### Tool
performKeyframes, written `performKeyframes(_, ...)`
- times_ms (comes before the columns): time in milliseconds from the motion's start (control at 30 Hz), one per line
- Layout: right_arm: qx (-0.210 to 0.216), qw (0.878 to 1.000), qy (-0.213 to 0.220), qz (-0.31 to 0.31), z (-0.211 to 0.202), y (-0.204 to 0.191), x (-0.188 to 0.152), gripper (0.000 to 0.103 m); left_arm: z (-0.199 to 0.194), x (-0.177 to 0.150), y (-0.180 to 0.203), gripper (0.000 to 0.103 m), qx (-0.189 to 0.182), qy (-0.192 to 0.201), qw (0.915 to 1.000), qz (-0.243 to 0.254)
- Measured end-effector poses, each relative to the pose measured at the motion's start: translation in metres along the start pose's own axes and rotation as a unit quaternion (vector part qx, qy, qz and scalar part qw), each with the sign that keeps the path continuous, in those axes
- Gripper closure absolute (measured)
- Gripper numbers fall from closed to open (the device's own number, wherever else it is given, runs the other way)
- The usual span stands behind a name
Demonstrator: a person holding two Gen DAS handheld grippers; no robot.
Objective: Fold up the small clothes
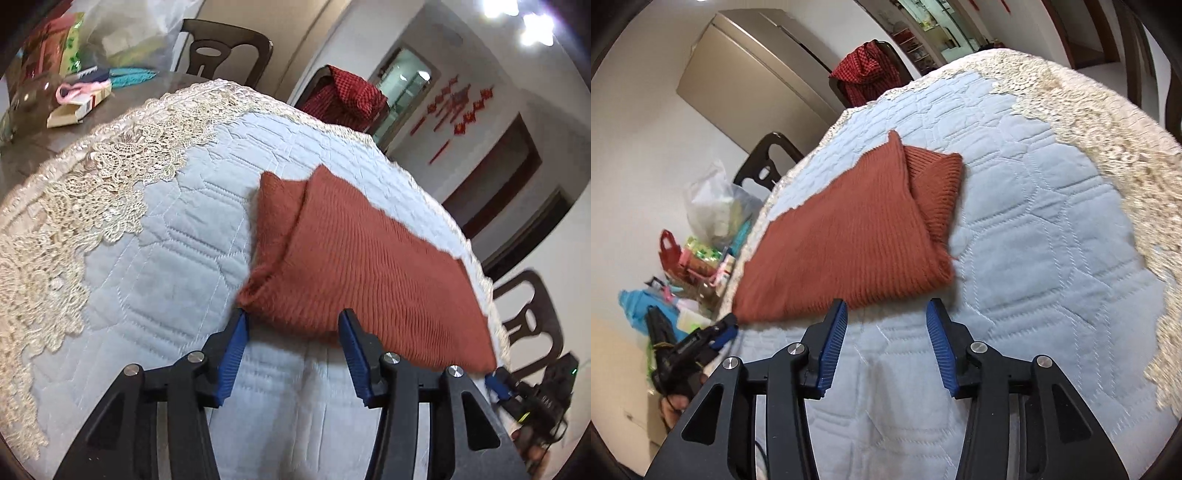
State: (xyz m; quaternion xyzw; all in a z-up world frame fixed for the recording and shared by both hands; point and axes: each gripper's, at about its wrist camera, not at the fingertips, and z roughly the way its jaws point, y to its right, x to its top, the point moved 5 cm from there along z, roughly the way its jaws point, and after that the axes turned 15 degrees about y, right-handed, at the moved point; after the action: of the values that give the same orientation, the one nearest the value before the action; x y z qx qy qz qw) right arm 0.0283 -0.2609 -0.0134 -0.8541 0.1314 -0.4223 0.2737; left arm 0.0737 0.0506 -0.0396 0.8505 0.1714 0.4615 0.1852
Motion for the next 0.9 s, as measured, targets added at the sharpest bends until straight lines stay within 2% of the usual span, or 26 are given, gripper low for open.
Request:
performKeyframes(133,0.012,0.999,0.007,0.034,0.012,0.003,0.008,0.057,0.008,0.005,-0.001,0.054,0.006,0.005,0.9999,-0.014)
performKeyframes(300,0.018,0.996,0.028,0.084,0.016,0.010,0.016,0.057,0.017,0.009,-0.001,0.081,0.012,0.005,0.9998,-0.015)
performKeyframes(333,0.017,0.995,0.032,0.089,0.018,0.012,0.017,0.058,0.019,0.009,-0.001,0.082,0.013,0.004,0.9998,-0.015)
performKeyframes(367,0.014,0.995,0.033,0.089,0.018,0.013,0.018,0.064,0.020,0.009,0.000,0.084,0.013,0.004,0.9998,-0.013)
performKeyframes(400,0.008,0.996,0.032,0.086,0.019,0.014,0.018,0.081,0.019,0.010,0.002,0.086,0.014,0.006,0.9999,-0.006)
performKeyframes(433,-0.001,0.996,0.028,0.083,0.020,0.015,0.017,0.087,0.017,0.011,0.004,0.086,0.015,0.008,0.9999,0.000)
performKeyframes(500,0.001,0.996,0.027,0.086,0.018,0.016,0.017,0.088,0.012,0.013,0.006,0.089,0.011,0.013,0.9998,0.006)
performKeyframes(733,0.025,0.997,0.037,0.062,-0.011,-0.001,0.021,0.090,-0.022,0.016,0.010,0.090,-0.015,0.013,0.9998,0.005)
performKeyframes(900,0.029,0.998,0.020,0.056,-0.039,-0.003,0.011,0.090,-0.056,-0.003,0.008,0.090,-0.024,-0.002,0.9997,0.009)
